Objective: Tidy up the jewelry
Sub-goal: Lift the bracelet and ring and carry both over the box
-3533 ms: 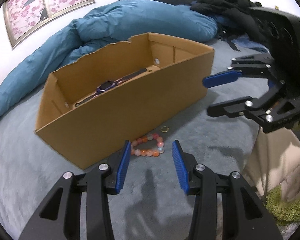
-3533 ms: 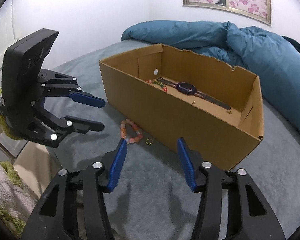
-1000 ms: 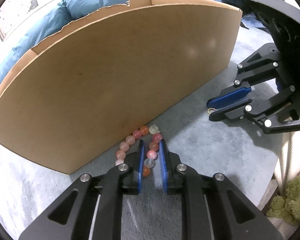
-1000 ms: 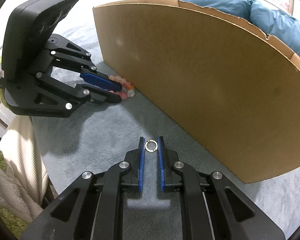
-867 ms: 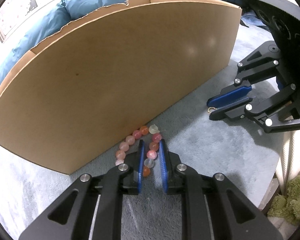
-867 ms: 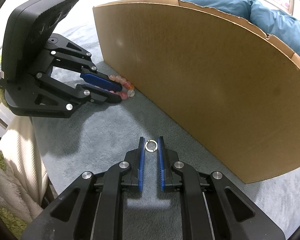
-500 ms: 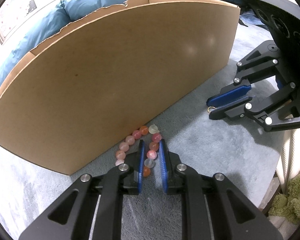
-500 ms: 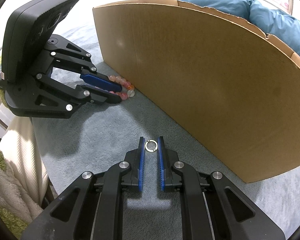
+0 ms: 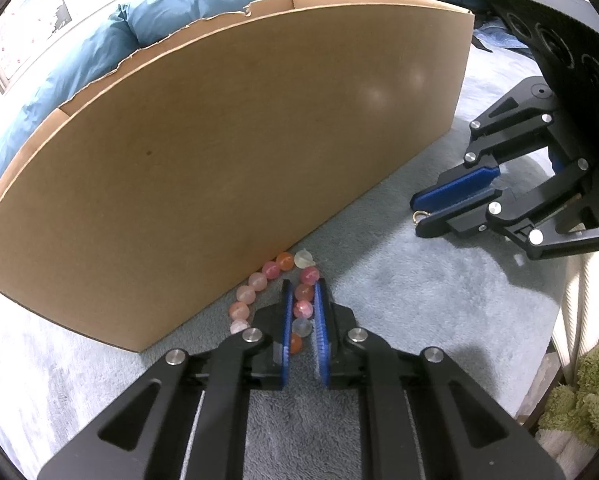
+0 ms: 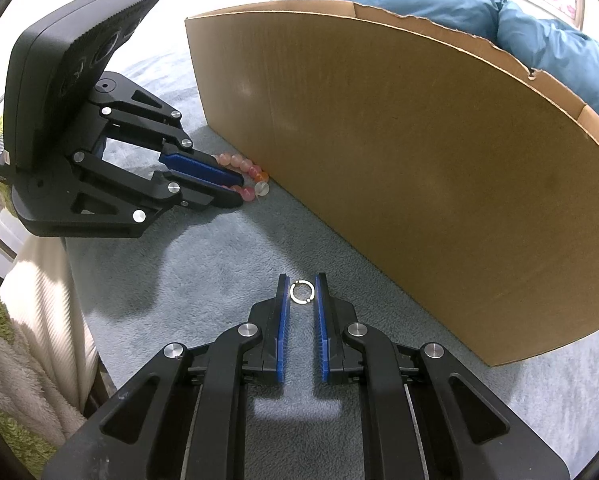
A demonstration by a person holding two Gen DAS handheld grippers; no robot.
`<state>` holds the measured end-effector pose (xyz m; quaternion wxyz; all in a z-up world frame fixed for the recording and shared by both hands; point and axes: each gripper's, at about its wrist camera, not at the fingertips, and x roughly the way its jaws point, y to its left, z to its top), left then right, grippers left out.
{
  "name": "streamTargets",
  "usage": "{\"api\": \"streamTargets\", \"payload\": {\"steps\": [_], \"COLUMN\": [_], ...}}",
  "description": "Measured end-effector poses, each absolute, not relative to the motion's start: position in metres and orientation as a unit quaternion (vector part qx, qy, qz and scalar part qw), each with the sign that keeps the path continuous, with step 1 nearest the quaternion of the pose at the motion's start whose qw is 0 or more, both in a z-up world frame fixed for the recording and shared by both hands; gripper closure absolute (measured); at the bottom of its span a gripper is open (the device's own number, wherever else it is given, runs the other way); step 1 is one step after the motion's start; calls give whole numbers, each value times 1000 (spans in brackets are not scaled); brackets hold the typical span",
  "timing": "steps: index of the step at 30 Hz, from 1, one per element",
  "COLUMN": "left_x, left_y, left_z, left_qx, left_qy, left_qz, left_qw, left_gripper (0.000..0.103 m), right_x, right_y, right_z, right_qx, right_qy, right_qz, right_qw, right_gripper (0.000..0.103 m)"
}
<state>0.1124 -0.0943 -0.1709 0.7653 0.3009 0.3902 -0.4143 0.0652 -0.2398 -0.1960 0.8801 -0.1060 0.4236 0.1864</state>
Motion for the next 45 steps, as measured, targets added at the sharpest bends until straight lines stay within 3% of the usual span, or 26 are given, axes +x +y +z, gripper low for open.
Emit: {"api": "streamTargets", "payload": {"steps": [12, 21, 38, 45], "left_x": [102, 92, 91, 129], "left_y": [-83, -66, -61, -79], "left_z": [-155, -111, 17, 20], "left_qx": [285, 254, 182, 190], "left_qy": [363, 333, 225, 213], "left_qz": [-423, -414, -459, -437], "left_qw": [780, 809, 840, 853], "left_gripper": [94, 94, 94, 94], "right_x": [61, 47, 29, 54], "right_y": [-243, -244, -256, -272], "right_z": [-193, -169, -57, -42], "right_qx": [-98, -87, -76, -90], "right_qy": [416, 385, 276, 260], "right_qz": [177, 162, 165, 134], "right_qw": [886, 904, 944, 952], "right_gripper": [93, 93, 93, 93]}}
